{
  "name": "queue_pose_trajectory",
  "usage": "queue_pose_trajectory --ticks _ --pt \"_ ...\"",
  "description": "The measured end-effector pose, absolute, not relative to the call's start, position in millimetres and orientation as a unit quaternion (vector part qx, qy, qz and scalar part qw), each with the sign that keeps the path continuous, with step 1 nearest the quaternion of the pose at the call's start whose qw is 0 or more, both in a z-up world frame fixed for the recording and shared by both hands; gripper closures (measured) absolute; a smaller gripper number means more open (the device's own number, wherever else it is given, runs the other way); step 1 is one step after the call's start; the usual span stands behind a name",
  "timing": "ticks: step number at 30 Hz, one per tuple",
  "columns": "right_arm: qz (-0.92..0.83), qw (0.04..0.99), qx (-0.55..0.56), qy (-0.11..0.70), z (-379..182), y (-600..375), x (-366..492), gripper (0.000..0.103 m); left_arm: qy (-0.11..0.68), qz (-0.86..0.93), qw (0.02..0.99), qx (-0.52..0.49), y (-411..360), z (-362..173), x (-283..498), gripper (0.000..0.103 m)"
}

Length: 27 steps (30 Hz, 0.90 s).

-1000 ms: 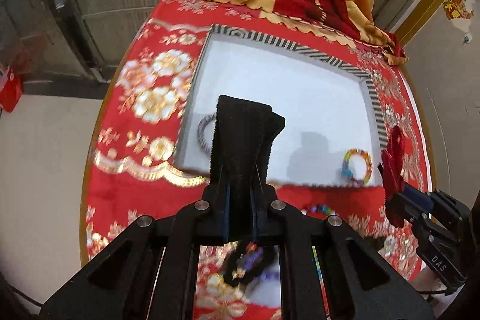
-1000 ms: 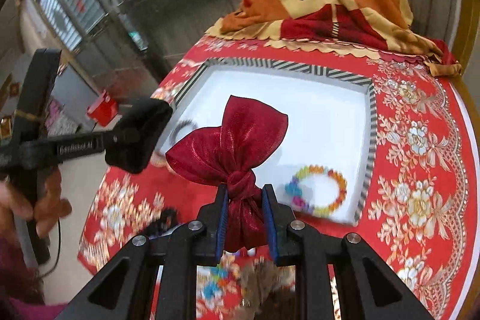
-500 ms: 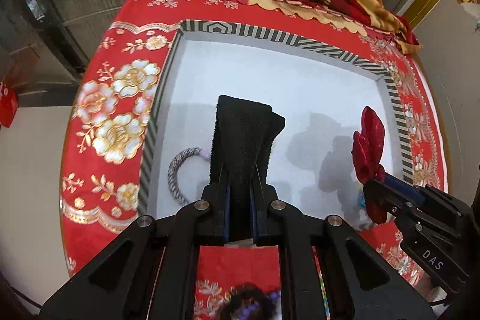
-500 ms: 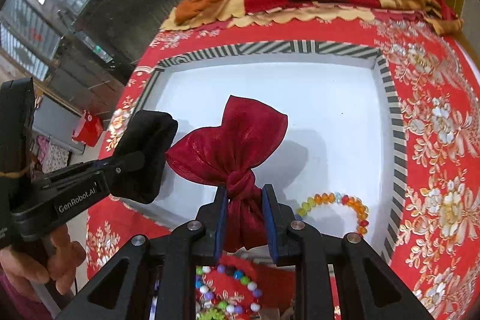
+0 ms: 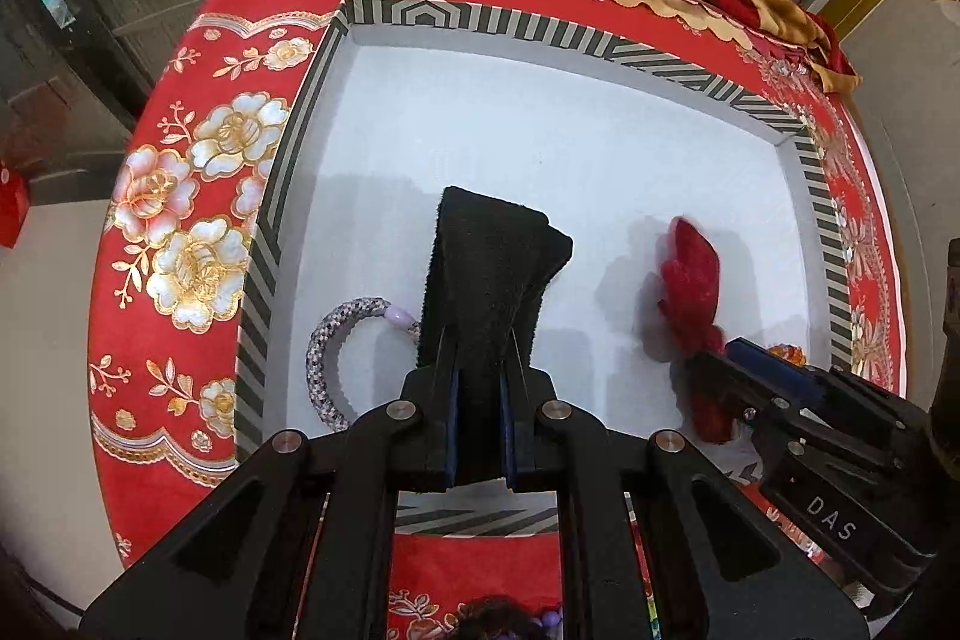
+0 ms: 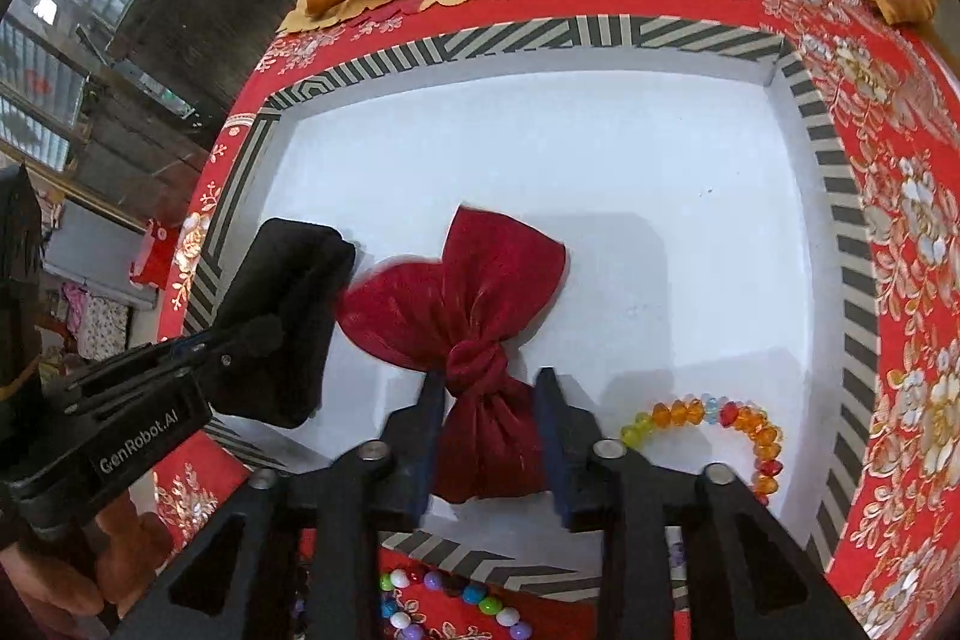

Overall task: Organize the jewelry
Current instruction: 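Carry the holder and bow into the tray and open both grippers, then move both open grippers back over the remaining jewelry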

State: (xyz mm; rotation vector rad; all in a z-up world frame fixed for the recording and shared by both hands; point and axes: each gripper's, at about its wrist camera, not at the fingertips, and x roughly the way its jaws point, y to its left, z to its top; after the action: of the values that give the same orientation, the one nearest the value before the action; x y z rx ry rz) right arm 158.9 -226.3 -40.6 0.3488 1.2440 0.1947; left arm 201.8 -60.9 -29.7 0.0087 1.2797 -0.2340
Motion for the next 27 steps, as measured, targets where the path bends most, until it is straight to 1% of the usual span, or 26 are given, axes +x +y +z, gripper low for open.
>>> queue_pose_trajectory --ticks 3,5,7,9,10,12,15,23,27 --pt "0.092 0.792 0.170 0.579 -40.9 -228.4 156.9 0.065 0.595 -0.106 0.797 0.006 -61.3 -29.3 200.6 0.094" --pt "0.094 0.794 0.170 0.576 -38.0 -228.9 155.1 0.065 0.598 -0.104 0.794 0.002 -61.1 -29.8 200.6 0.090" --pt "0.095 0.797 0.171 0.571 -33.4 -230.1 152.8 0.065 0.602 -0.103 0.792 -0.001 -60.4 -30.0 199.9 0.083" --pt "0.095 0.801 0.172 0.566 -28.0 -232.3 149.0 0.065 0.602 -0.102 0.792 -0.003 -59.5 -27.8 197.3 0.070" --pt "0.095 0.802 0.174 0.563 -24.7 -233.2 146.5 0.065 0.600 -0.101 0.794 -0.004 -58.9 -25.1 194.9 0.067" --pt "0.095 0.805 0.179 0.557 -18.3 -234.5 141.7 0.064 0.593 -0.099 0.799 -0.003 -58.2 -19.2 190.4 0.058" --pt "0.096 0.812 0.188 0.544 -3.8 -237.2 128.1 0.064 0.582 -0.099 0.807 -0.001 -57.1 -8.5 182.1 0.055" --pt "0.110 0.836 0.203 0.498 41.0 -240.6 84.8 0.062 0.556 -0.099 0.825 0.001 -54.0 19.0 151.1 0.055" --pt "0.111 0.844 0.192 0.488 52.5 -242.4 63.9 0.062 0.550 -0.098 0.830 0.001 -52.3 28.7 132.6 0.055"
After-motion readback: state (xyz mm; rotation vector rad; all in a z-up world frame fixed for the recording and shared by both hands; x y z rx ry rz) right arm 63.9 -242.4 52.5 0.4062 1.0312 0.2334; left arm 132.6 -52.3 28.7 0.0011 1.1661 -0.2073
